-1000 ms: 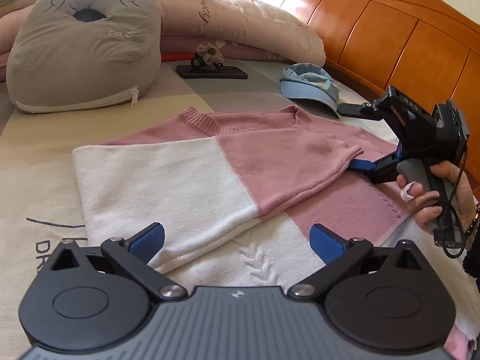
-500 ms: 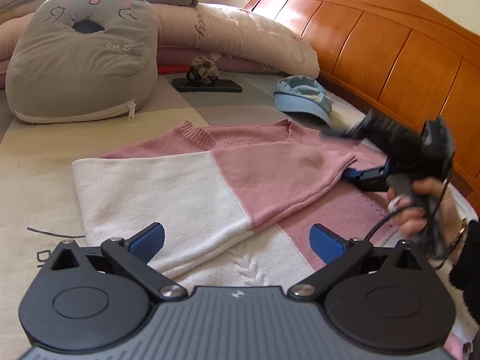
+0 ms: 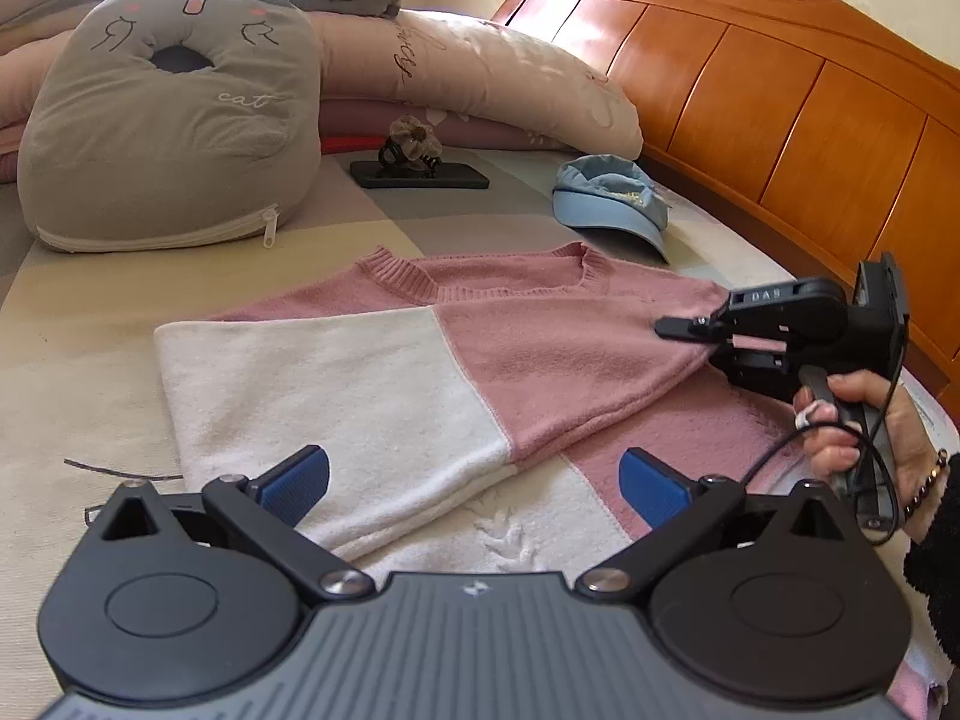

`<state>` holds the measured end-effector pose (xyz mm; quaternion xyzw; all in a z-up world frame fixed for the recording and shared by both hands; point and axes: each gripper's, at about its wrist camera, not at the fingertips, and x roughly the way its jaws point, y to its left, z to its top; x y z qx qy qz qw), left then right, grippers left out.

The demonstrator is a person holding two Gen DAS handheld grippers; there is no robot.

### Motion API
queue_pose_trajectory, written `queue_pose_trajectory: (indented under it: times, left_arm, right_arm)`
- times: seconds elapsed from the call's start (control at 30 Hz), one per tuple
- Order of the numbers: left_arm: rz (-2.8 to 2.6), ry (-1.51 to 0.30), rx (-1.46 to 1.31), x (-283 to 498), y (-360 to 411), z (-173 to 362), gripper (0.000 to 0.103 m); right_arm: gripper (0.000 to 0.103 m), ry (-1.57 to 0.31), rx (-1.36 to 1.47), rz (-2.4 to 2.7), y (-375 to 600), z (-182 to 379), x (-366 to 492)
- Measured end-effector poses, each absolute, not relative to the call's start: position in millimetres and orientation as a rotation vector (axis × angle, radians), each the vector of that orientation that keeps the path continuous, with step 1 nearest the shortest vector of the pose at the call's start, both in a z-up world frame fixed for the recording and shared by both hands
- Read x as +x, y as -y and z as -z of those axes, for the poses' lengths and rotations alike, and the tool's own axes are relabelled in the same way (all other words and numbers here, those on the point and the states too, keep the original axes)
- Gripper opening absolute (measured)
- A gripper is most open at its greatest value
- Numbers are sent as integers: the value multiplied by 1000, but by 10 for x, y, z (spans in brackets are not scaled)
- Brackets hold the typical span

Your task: Fold clothes

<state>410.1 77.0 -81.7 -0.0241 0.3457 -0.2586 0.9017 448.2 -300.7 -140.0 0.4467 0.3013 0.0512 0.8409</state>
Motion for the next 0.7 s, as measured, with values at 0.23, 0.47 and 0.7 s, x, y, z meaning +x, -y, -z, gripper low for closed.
queue_pose_trajectory:
  times: [0.23,0.47,0.7]
  left_arm:
    - [534,-725,-45,4119,-778,822,102]
    - [519,-722,-54,4131,-849,799,102]
    - [428,-676,-106,4193,-1241,672,102]
  right_arm:
    - [13,-602,832,-66,2934,1268,4421]
    - [53,-601,689,79,2985,1100,4348]
    - [97,-650,236,-12,2304,780,4367]
